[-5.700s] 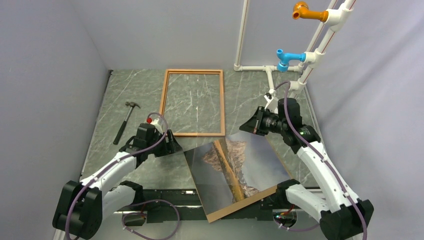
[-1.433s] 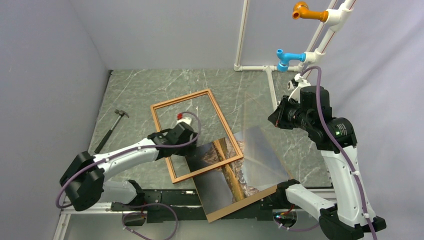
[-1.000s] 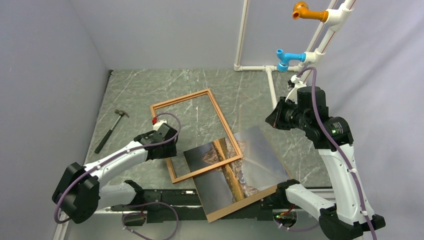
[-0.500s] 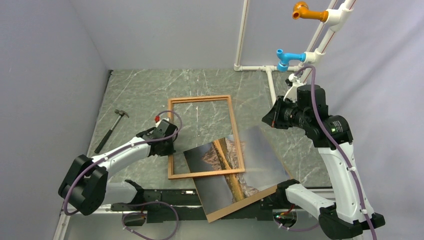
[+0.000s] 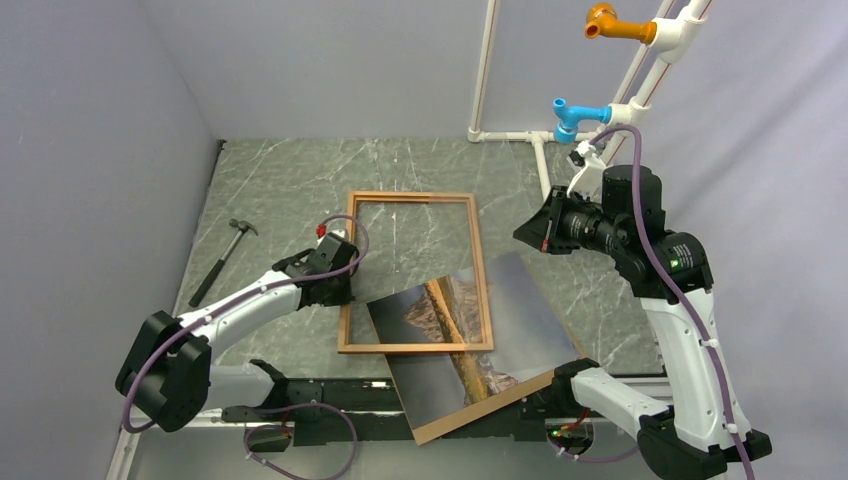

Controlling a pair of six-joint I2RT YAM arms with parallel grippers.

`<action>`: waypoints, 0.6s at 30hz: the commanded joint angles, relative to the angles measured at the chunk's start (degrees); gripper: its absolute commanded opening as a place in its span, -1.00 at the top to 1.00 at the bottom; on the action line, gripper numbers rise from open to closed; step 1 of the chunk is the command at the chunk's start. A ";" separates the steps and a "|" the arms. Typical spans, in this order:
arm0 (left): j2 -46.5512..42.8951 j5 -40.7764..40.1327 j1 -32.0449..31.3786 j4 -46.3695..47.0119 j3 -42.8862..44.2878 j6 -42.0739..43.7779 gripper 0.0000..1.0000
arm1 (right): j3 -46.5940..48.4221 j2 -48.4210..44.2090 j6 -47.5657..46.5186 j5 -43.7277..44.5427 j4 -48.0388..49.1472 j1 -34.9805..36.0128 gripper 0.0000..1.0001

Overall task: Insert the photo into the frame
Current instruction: Adjust the photo frame at the center of the board.

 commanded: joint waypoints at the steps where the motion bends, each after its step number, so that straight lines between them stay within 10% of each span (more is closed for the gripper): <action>1: -1.62 1.87 -1.64 2.84 1.24 -0.68 1.00 | 1.62 -0.20 1.81 -4.53 5.36 -0.14 1.00; 18: 6.89 -1.20 -10.92 0.58 5.76 -10.68 0.78 | -8.33 -1.83 5.70 -7.22 12.51 -0.15 1.00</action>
